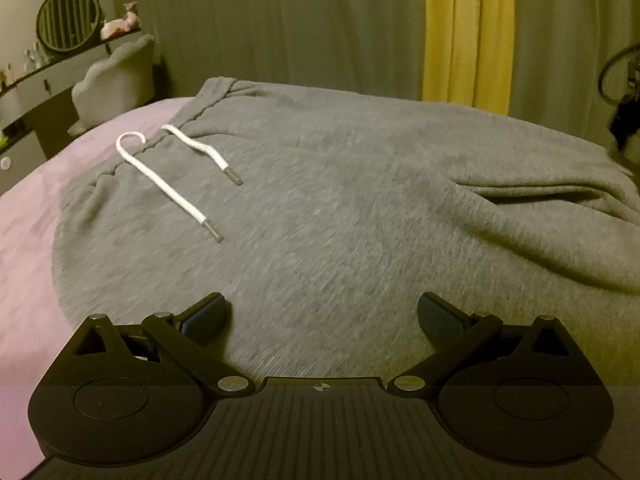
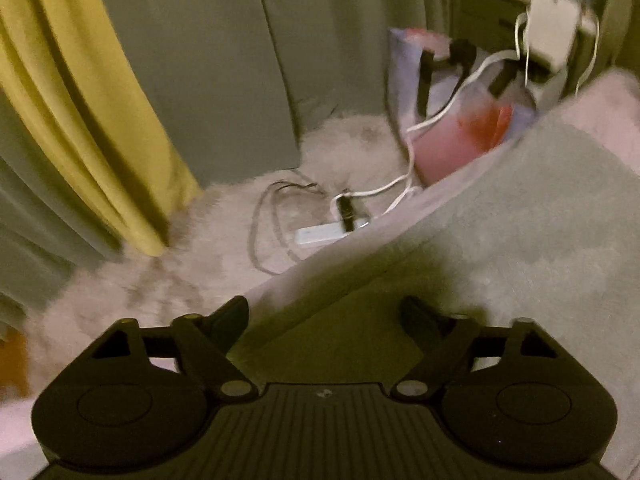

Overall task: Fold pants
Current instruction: 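Move the right tool to the leg hems and grasp the hem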

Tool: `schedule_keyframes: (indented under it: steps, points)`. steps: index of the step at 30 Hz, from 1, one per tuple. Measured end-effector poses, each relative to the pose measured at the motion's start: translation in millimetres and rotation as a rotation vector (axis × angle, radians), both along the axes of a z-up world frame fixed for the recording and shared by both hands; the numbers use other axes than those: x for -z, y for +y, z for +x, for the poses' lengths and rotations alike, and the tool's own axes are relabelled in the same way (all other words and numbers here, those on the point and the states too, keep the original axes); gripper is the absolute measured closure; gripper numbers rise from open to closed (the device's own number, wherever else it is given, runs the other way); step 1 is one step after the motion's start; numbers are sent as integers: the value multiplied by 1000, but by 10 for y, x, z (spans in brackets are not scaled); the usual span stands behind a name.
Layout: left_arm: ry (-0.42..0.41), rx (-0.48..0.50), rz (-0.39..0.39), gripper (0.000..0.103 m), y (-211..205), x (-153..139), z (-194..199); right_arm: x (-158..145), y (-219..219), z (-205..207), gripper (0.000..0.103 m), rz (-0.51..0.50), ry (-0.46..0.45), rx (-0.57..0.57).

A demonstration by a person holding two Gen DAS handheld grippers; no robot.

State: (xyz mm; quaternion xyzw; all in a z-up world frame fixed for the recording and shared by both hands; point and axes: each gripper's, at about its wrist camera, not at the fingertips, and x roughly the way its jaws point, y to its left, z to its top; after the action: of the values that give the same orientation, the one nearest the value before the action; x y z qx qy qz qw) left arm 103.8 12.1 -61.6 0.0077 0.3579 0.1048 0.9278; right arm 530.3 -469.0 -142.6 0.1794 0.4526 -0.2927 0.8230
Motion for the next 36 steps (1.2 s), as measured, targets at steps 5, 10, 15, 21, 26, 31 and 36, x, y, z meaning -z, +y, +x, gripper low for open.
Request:
schedule_keyframes:
  steps: [5, 10, 15, 21, 26, 31, 36]
  points:
    - [-2, -1, 3, 0, -6, -4, 0, -131, -163, -246, 101, 49, -78, -99]
    - [3, -5, -6, 0, -7, -25, -28, -431, -305, -1287, 102, 178, -279, -145]
    - [10, 8, 1, 0, -36, -59, -80, -397, -254, -2246, 103, 241, -302, -173]
    - [22, 11, 25, 0, -87, -65, -112, -340, -425, -2366, 92, 302, -328, -93]
    - [19, 15, 32, 0, -105, -43, -104, -493, -400, -1811, 7, 345, -367, -23]
    - [12, 24, 31, 0, -98, -23, -103, -350, -368, -1237, 19, 376, -307, 76]
    - [14, 24, 18, 0, -82, -13, -89, -141, -407, -1052, 82, 313, -203, 212]
